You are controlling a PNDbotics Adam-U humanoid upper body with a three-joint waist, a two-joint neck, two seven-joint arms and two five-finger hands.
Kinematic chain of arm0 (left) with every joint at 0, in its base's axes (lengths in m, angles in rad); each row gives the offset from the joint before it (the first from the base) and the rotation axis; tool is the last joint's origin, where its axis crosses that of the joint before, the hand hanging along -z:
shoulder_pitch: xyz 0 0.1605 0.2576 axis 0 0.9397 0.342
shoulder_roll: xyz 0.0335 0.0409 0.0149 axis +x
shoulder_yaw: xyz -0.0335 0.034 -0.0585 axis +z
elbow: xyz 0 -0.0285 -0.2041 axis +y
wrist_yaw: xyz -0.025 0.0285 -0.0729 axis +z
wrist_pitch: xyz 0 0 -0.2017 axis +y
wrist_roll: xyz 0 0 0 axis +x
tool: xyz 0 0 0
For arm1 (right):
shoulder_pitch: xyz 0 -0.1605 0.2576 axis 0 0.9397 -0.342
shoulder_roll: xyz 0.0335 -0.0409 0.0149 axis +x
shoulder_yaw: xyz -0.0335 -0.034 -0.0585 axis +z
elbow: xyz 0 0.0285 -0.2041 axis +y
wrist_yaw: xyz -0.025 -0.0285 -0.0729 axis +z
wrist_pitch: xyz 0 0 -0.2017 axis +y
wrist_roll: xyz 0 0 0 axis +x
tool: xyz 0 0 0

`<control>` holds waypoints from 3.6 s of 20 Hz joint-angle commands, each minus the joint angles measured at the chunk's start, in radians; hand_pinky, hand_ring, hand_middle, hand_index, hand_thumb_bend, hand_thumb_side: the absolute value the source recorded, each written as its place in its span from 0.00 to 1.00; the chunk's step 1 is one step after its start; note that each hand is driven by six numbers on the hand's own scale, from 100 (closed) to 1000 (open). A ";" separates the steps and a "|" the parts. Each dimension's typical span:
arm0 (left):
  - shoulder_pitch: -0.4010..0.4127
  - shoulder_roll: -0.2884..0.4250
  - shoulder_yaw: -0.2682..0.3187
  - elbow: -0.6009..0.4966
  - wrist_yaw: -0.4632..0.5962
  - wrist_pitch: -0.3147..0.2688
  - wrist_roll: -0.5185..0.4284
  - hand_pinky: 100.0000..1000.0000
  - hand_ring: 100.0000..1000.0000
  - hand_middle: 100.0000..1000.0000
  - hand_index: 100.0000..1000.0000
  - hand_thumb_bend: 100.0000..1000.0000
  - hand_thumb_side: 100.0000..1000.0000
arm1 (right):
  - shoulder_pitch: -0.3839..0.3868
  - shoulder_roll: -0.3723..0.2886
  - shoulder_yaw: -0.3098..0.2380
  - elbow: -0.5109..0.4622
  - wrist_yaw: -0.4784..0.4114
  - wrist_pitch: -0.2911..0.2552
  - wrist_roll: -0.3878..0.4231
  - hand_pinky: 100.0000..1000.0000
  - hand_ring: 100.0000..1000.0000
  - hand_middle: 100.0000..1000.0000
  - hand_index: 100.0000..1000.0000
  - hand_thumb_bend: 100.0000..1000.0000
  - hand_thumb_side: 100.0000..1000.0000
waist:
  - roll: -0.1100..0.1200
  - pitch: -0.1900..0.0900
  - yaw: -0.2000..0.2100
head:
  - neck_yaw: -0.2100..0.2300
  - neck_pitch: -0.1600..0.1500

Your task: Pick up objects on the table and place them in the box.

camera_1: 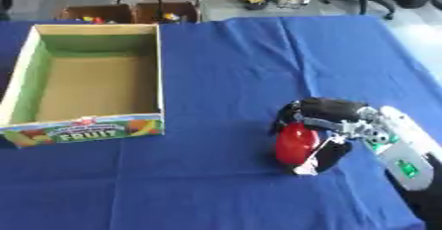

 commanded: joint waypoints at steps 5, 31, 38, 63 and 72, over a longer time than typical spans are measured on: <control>-0.015 0.003 0.003 -0.019 -0.003 0.001 -0.002 0.68 0.66 0.74 0.90 0.00 0.93 | -0.006 -0.017 -0.005 0.002 -0.027 0.021 -0.030 0.20 0.49 0.53 0.74 0.36 0.23 | 0.001 -0.013 -0.001 | -0.002 -0.006; -0.017 0.001 0.003 -0.019 -0.003 0.004 -0.005 0.68 0.65 0.73 0.90 0.00 0.94 | 0.002 -0.021 -0.010 0.002 -0.052 0.038 -0.004 0.23 0.47 0.53 0.69 0.27 0.07 | 0.002 -0.007 -0.005 | -0.005 -0.008; -0.017 0.001 0.001 -0.019 -0.003 0.007 -0.005 0.68 0.65 0.73 0.90 0.00 0.94 | -0.006 -0.034 -0.016 -0.027 -0.097 0.030 -0.048 0.14 0.39 0.40 0.61 0.00 0.00 | -0.002 -0.008 -0.004 | -0.007 -0.008; -0.017 0.010 -0.016 -0.019 0.005 0.016 -0.013 0.68 0.66 0.73 0.90 0.00 0.93 | -0.151 -0.197 -0.023 -0.134 -0.406 0.053 -0.178 0.13 0.34 0.33 0.57 0.00 0.04 | -0.042 -0.026 0.068 | -0.057 -0.030; -0.022 0.012 -0.023 -0.019 0.011 0.016 -0.033 0.68 0.65 0.74 0.90 0.00 0.93 | -0.265 -0.211 -0.016 -0.075 -0.549 0.068 -0.193 0.12 0.32 0.31 0.58 0.00 0.01 | -0.067 -0.015 0.153 | -0.114 -0.057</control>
